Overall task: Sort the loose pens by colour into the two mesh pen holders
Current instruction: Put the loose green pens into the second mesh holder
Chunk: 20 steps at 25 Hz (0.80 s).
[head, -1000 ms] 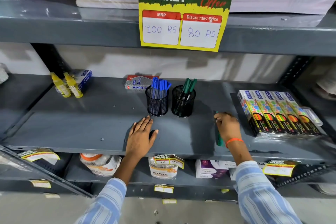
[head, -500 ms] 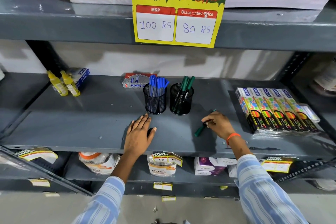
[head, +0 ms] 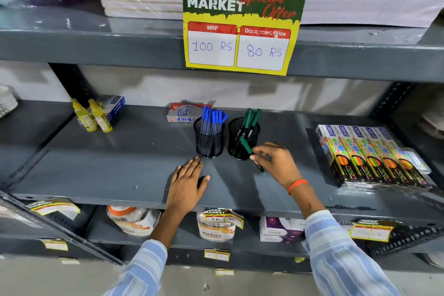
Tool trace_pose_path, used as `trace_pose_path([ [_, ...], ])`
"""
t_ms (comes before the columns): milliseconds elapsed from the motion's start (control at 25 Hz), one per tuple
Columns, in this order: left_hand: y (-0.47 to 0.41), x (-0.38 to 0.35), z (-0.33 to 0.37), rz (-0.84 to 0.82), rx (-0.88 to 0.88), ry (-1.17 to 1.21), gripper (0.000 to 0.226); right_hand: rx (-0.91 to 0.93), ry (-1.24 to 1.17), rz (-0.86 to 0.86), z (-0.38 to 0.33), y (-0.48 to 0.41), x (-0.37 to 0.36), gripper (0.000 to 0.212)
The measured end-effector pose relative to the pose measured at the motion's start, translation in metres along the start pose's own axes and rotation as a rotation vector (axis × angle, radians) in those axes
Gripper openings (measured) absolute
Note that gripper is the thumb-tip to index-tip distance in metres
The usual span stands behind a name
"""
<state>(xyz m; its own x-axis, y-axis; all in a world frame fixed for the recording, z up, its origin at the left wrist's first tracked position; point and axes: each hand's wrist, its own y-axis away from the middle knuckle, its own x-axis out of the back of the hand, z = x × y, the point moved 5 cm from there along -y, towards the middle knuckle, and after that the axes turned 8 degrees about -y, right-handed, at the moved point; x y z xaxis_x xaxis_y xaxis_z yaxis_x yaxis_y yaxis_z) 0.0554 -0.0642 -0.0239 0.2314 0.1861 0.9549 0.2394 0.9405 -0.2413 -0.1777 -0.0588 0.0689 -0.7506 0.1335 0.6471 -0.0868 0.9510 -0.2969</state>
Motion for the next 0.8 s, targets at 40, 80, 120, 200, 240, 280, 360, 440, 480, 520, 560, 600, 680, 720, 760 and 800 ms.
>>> trace_pose_path([
  [40, 0.0, 0.001, 0.0, 0.004, 0.001, 0.001, 0.066, 0.037, -0.013, 0.1, -0.01, -0.003, 0.007, 0.011],
  [80, 0.0, 0.001, 0.0, 0.009, 0.001, 0.001, 0.065, 0.053, -0.037, 0.204, -0.018, -0.007, 0.014, 0.009],
  [120, 0.0, 0.001, 0.0, 0.014, 0.002, 0.0, 0.064, 0.05, -0.075, 0.303, -0.025, -0.011, 0.022, 0.008],
  [200, 0.0, 0.001, 0.0, 0.019, 0.002, -0.001, 0.063, 0.008, -0.162, 0.477, -0.03, -0.018, 0.037, 0.009],
  [240, 0.001, 0.001, 0.0, 0.018, 0.002, -0.001, 0.063, -0.02, -0.187, 0.541, -0.03, -0.022, 0.042, 0.01],
  [280, 0.0, 0.001, 0.001, 0.017, 0.001, -0.004, 0.063, -0.053, -0.197, 0.574, -0.029, -0.027, 0.045, 0.011],
  [360, 0.0, 0.0, 0.0, 0.014, -0.003, -0.008, 0.064, -0.15, -0.141, 0.547, -0.021, -0.041, 0.039, 0.014],
  [440, -0.001, 0.0, 0.0, 0.007, -0.008, -0.004, 0.065, -0.296, -0.041, 0.436, -0.009, -0.051, 0.024, 0.018],
  [480, -0.001, 0.0, 0.0, 0.008, -0.008, -0.003, 0.065, -0.363, -0.017, 0.384, -0.004, -0.053, 0.016, 0.021],
  [520, 0.0, 0.0, 0.0, 0.011, -0.009, -0.004, 0.066, -0.41, 0.003, 0.345, 0.0, -0.053, 0.01, 0.022],
  [560, 0.0, 0.0, 0.0, 0.012, -0.009, -0.003, 0.066, -0.436, 0.016, 0.323, 0.003, -0.053, 0.005, 0.023],
  [600, 0.0, 0.0, 0.0, 0.011, -0.009, -0.002, 0.067, -0.446, 0.024, 0.312, 0.004, -0.053, 0.002, 0.023],
  [680, -0.001, -0.001, -0.001, 0.011, -0.008, 0.002, 0.068, -0.439, 0.029, 0.315, 0.006, -0.053, -0.001, 0.023],
  [720, -0.001, -0.001, -0.001, 0.013, -0.008, 0.004, 0.068, -0.43, 0.032, 0.322, 0.006, -0.054, -0.002, 0.023],
  [760, -0.001, -0.001, -0.001, 0.016, -0.008, 0.006, 0.068, -0.418, 0.034, 0.33, 0.006, -0.054, -0.003, 0.023],
  [800, -0.002, -0.002, -0.001, 0.02, -0.008, 0.007, 0.068, -0.409, 0.031, 0.342, 0.007, -0.053, -0.004, 0.023],
])
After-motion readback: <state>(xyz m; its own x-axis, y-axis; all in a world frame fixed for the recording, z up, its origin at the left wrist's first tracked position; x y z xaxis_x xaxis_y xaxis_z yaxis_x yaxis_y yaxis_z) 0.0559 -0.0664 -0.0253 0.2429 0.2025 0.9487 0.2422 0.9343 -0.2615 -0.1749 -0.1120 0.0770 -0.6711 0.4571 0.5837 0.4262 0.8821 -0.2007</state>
